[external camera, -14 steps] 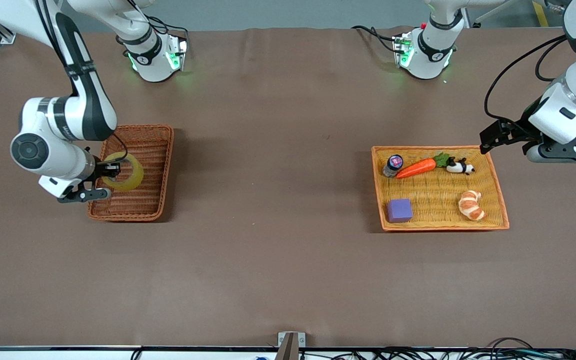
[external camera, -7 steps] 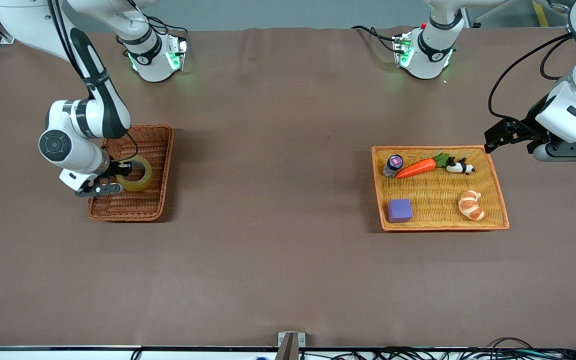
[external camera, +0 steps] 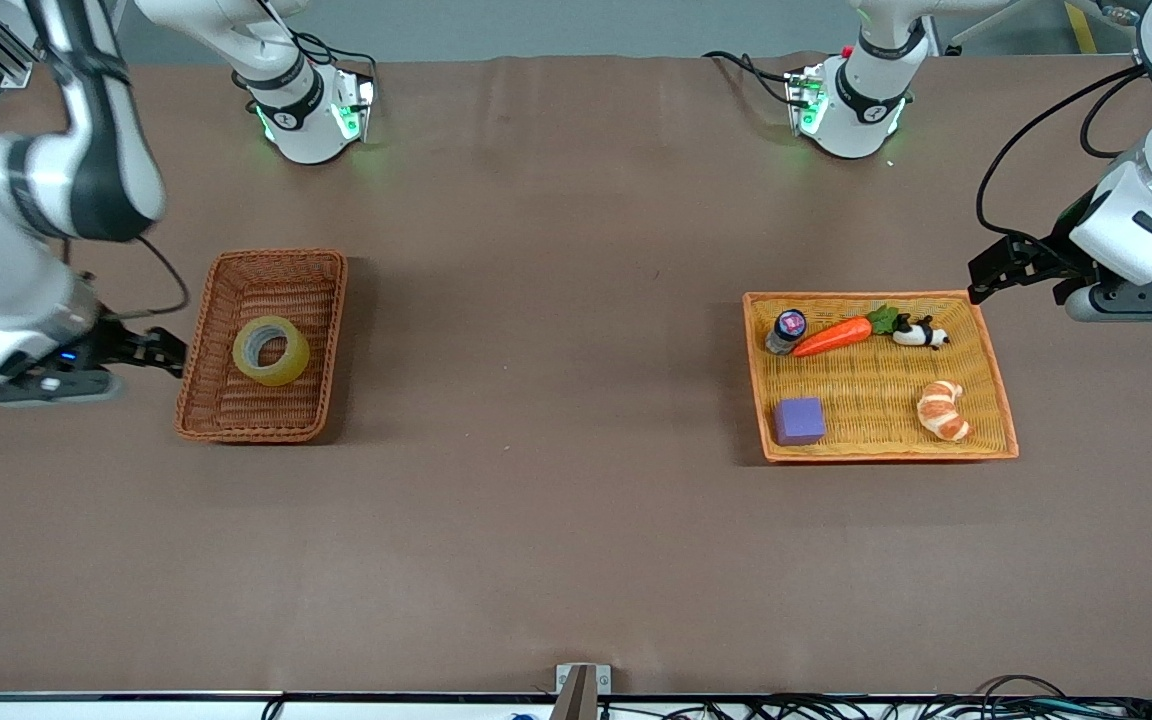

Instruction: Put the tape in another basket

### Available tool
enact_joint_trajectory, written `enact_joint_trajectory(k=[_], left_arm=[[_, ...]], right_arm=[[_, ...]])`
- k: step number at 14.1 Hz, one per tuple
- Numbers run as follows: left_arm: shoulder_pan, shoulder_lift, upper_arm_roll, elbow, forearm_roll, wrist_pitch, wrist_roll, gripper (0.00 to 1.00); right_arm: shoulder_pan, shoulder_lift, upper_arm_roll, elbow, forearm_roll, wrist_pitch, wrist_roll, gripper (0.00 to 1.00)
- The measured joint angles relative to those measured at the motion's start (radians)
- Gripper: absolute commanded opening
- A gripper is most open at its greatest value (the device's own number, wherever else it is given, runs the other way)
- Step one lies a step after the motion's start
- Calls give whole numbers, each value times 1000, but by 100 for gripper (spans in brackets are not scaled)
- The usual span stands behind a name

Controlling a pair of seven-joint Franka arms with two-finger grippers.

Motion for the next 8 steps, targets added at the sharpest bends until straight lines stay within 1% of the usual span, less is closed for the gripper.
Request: enact_joint_trajectory(k=[2, 4, 6, 8], left_arm=[[0, 0, 0, 0, 0, -2, 0, 100], [0, 0, 0, 0, 0, -3, 0, 100], [0, 0, 0, 1, 0, -4, 0, 100], [1, 0, 0, 4, 0, -4, 0, 100]], right_arm=[[0, -7, 1, 137, 21, -174, -1, 100], [0, -8, 1, 244, 25, -293, 1, 100], [0, -13, 1, 312, 28, -365, 23, 100], [-1, -36, 1, 336, 30, -402, 43, 100]])
